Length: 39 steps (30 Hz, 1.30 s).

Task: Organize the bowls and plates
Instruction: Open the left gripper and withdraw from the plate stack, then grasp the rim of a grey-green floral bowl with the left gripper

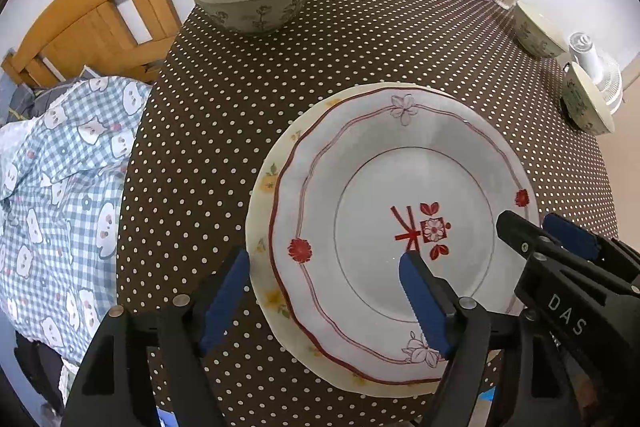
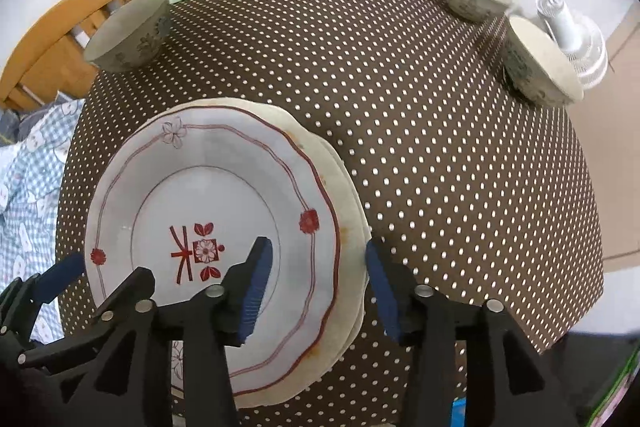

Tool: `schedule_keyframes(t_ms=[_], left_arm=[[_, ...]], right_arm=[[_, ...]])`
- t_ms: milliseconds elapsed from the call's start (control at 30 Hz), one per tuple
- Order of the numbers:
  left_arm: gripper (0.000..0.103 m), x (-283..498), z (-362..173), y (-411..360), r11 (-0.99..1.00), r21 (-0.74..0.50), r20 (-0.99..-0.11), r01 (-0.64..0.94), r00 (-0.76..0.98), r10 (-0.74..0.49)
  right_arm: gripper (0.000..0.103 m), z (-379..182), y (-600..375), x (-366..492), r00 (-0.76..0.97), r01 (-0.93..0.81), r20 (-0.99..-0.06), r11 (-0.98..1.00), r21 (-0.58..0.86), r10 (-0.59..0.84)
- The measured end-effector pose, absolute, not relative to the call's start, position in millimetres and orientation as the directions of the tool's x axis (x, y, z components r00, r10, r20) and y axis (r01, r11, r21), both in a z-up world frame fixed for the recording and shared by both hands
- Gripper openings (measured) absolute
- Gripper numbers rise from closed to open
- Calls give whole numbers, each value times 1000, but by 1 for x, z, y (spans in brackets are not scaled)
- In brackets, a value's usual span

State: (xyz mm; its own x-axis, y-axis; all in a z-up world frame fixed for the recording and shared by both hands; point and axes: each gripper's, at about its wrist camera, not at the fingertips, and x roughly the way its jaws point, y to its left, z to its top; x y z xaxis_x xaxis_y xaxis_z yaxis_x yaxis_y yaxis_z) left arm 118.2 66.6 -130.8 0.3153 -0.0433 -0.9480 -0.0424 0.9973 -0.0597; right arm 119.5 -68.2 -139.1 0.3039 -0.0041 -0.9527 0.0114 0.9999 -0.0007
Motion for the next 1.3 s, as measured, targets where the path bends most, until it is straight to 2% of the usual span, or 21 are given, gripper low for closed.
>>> schedule_keyframes(t_ms=[133, 200, 300, 467, 733, 1000, 1300], left_arm=[[83, 119, -120, 56, 998, -65, -938, -1, 341, -60], [86, 119, -113, 49, 997, -75, -930, 22, 360, -78], [86, 119, -102, 33, 996, -74, -916, 55, 392, -89], [90, 122, -82, 6, 995, -76, -888, 61, 449, -96], [88, 136, -58, -43, 995, -99, -854, -11, 514, -80], [87, 156, -44, -107, 992, -76, -827, -101, 561, -7], [78, 190, -41, -170, 991, -39, -823, -127, 566, 40]], right_arm=[[65, -126, -83, 114, 346, 49, -938, 999, 5, -13], [78, -116, -94, 112, 368, 64, -930, 998, 28, 2], [81, -103, -110, 111, 410, 67, -912, 996, 51, 19], [82, -88, -137, 114, 448, 51, -893, 995, 86, 54], [82, -59, -186, 131, 510, -21, -855, 995, 96, 93], [82, -43, -250, 159, 503, -101, -849, 986, 130, 163], [82, -39, -315, 192, 518, -138, -837, 983, 124, 178]])
